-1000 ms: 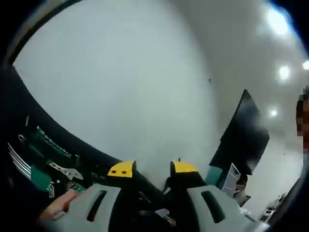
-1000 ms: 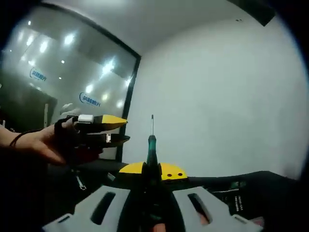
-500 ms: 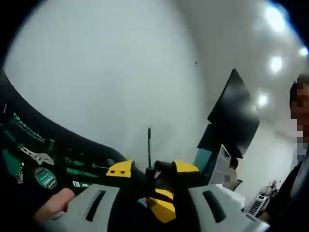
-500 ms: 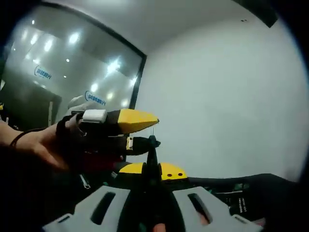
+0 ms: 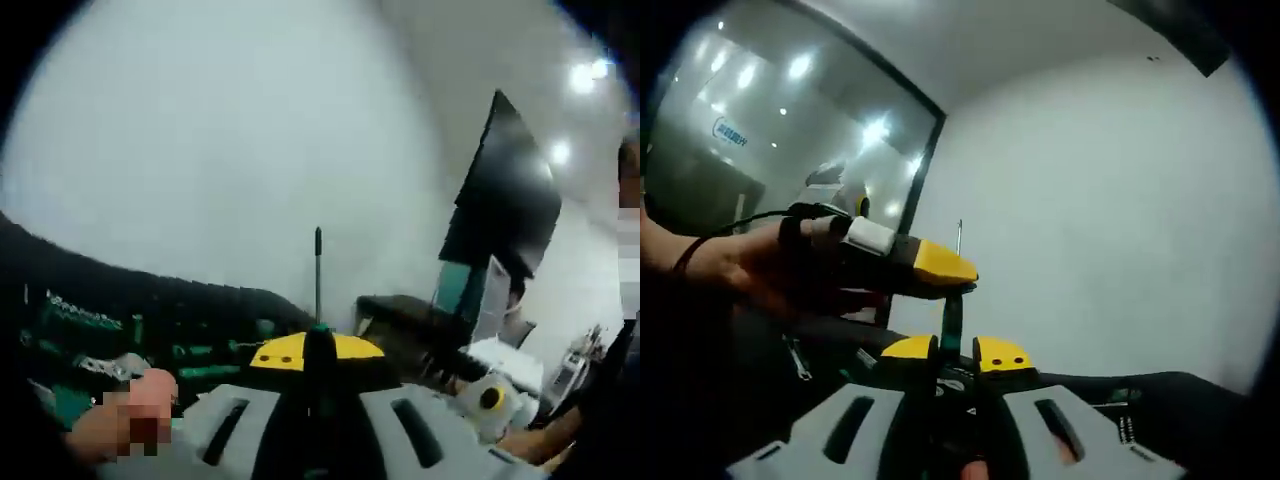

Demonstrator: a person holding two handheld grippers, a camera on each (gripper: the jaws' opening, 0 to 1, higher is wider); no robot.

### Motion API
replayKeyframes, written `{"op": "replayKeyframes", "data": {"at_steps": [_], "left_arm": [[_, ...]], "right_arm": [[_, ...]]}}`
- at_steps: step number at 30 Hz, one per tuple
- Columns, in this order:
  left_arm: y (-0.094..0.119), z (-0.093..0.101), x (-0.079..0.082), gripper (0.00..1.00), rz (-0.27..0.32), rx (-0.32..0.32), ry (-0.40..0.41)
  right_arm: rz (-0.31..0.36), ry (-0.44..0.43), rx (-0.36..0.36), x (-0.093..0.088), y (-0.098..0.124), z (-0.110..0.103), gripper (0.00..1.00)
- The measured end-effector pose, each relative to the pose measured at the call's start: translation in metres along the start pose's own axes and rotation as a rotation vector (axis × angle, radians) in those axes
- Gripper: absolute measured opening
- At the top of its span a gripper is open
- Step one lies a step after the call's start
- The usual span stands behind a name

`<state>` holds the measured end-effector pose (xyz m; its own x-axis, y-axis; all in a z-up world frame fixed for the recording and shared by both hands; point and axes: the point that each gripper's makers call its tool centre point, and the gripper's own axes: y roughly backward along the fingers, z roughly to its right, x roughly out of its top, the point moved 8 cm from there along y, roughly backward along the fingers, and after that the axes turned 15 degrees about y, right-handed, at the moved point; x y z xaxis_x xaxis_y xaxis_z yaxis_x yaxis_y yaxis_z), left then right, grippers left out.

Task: Pick up the tools and put them into their designated positions in the toolbox.

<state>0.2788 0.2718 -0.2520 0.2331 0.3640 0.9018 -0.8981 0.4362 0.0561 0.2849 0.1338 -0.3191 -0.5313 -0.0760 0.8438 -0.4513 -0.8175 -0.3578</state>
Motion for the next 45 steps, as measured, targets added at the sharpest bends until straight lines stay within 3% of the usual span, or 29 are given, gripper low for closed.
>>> {"op": "replayKeyframes", "data": {"at_steps": [2,5,7,11,13,16,18,20,24,26,27,29,30,33,36,38,40,43,45], "left_arm": [[-0.01,-0.01,0.011,0.09,-0.077,0.086,-0.17],[-0.027,-0.017,0.021,0.08,-0.159,0.098,-0.301],[-0.04,-0.024,0.027,0.08,-0.2,0.083,-0.351],[-0.062,-0.038,0.038,0.07,-0.254,0.037,-0.342],[-0.073,-0.05,0.042,0.07,-0.315,0.077,-0.453],[-0.092,-0.061,0.043,0.04,-0.364,0.088,-0.533],[-0.108,-0.071,0.041,0.04,-0.39,0.108,-0.621],[-0.122,-0.082,0.037,0.02,-0.454,0.148,-0.719],[-0.142,-0.093,0.028,0.02,-0.487,0.146,-0.703],[-0.151,-0.103,0.025,0.02,-0.513,0.177,-0.78],[-0.156,-0.11,0.022,0.02,-0.557,0.205,-0.818],[-0.165,-0.115,0.018,0.02,-0.575,0.201,-0.841],[-0.178,-0.126,0.022,0.02,-0.581,0.198,-0.831],[-0.185,-0.131,0.02,0.02,-0.62,0.207,-0.82],[-0.187,-0.129,0.02,0.02,-0.602,0.195,-0.758],[-0.187,-0.123,0.022,0.02,-0.561,0.209,-0.601],[-0.181,-0.11,0.02,0.02,-0.494,0.203,-0.362],[-0.173,-0.09,0.025,0.02,-0.378,0.135,-0.01],[-0.167,-0.076,0.026,0.02,-0.329,0.073,0.137]], "right_arm": [[-0.005,-0.012,-0.002,-0.001,0.0,0.001,0.12],[-0.009,-0.023,-0.006,-0.001,0.001,0.0,0.12],[-0.013,-0.026,-0.007,-0.002,0.0,0.0,0.12],[-0.016,-0.027,-0.006,-0.003,0.001,0.0,0.12],[-0.016,-0.027,-0.007,-0.003,0.0,0.0,0.12],[-0.014,-0.028,-0.026,-0.004,0.0,0.004,0.12],[-0.013,-0.025,-0.065,-0.003,0.002,0.009,0.12],[-0.015,-0.044,-0.101,-0.005,0.002,0.014,0.11],[-0.02,-0.117,-0.119,-0.01,0.004,0.021,0.1],[-0.023,-0.127,-0.117,-0.011,0.004,0.021,0.1],[-0.024,-0.126,-0.116,-0.01,0.004,0.02,0.1],[-0.021,-0.122,-0.109,-0.01,0.004,0.018,0.1],[-0.021,-0.121,-0.103,-0.009,0.003,0.017,0.1],[-0.018,-0.115,-0.094,-0.008,0.005,0.015,0.1],[-0.016,-0.121,-0.095,-0.008,0.006,0.015,0.1],[-0.015,-0.129,-0.096,-0.007,0.006,0.016,0.1],[-0.012,-0.134,-0.099,-0.007,0.007,0.017,0.1],[-0.021,-0.135,-0.109,-0.009,0.007,0.018,0.1],[-0.034,-0.129,-0.121,-0.011,0.008,0.019,0.1]]}}
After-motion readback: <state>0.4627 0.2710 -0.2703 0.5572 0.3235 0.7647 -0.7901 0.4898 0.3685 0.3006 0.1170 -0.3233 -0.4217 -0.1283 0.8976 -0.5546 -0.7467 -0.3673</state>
